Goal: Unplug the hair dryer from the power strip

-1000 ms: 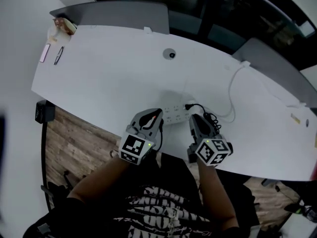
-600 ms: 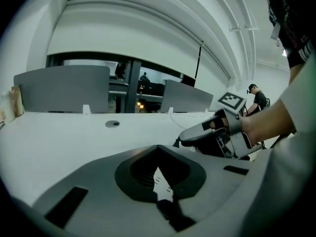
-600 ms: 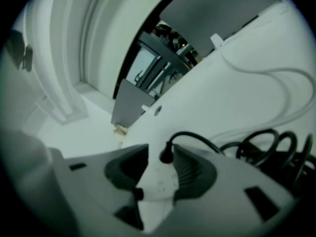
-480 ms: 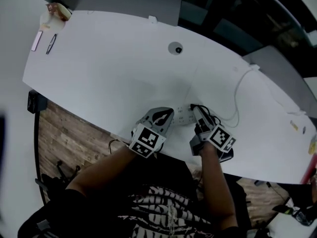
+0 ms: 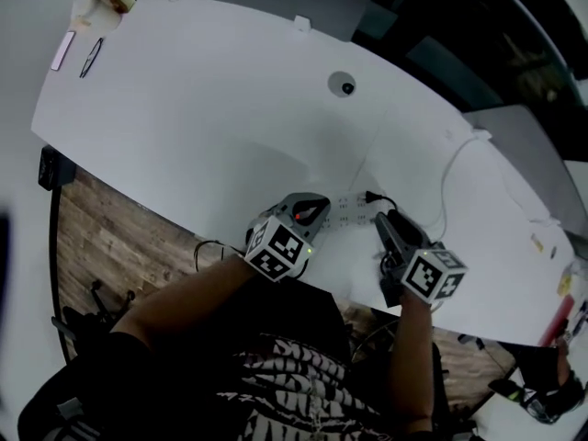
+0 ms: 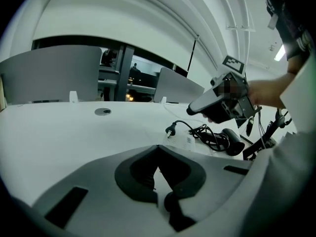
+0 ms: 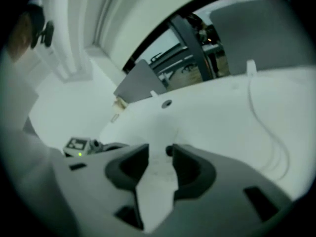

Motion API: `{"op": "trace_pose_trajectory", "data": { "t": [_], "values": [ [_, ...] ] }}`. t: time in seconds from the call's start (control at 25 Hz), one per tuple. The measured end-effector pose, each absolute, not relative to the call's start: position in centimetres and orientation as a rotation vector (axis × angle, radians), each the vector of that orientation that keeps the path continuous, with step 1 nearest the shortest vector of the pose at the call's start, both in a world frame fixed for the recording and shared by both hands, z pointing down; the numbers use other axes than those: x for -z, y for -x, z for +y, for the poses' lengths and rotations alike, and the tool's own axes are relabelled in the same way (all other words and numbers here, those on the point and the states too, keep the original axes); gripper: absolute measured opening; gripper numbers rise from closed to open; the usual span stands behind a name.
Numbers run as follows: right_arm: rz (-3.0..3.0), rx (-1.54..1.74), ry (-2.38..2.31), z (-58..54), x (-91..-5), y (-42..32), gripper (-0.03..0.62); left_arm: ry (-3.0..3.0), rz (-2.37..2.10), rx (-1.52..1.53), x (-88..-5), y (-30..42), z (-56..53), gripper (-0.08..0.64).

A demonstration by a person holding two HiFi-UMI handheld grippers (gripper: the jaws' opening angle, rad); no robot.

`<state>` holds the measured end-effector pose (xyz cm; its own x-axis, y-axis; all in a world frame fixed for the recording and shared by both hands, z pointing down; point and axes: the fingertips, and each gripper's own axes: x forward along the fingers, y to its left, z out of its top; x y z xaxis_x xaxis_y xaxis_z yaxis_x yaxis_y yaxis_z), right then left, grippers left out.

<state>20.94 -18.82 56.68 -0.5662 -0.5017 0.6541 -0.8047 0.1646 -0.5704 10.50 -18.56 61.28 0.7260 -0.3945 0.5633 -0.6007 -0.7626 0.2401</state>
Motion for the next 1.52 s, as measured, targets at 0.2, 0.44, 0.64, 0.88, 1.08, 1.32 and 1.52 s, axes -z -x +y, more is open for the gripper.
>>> {"op": "trace_pose_trajectory", "data": {
  "t": [0.2, 0.44, 0.64, 0.88, 1.08, 1.32, 1.52],
  "values": [
    [-2.026, -1.006, -0.982, -21.5, -59.2, -23.5, 0.166, -2.504, -0.779, -0.690, -61.8, -10.3, -18.3, 0.028],
    [-1.883, -0.700, -0.441, -20.5, -63.9, -21.7, 0.166, -2.515, -0.816, -0.720, -62.4, -11.0, -18.6, 0.028],
    [-1.848, -0.437, -0.312, -20.6, -64.4, -20.6, 0.087, -2.509, -0.869, -0.735, -62.8, -10.6, -18.7, 0.028],
    [-1.736, -0.300, -0.299, -18.3, -61.5, -20.6, 0.083, -2.537, -0.944, -0.768, -62.8, -10.7, -18.7, 0.028],
    [-1.530, -0.115, -0.334, -18.0, -61.8, -20.6, 0.080, -2.528, -0.994, -0.747, -62.6, -10.3, -18.9, 0.028],
    [-1.477, -0.070, -0.306, -16.8, -63.0, -18.3, 0.081, -2.518, -0.986, -0.698, -62.4, -10.4, -19.2, 0.028],
    [-1.447, -0.084, -0.323, -17.1, -63.5, -18.0, 0.081, -2.515, -0.946, -0.651, -62.2, -10.4, -19.2, 0.028]
  ]
}}
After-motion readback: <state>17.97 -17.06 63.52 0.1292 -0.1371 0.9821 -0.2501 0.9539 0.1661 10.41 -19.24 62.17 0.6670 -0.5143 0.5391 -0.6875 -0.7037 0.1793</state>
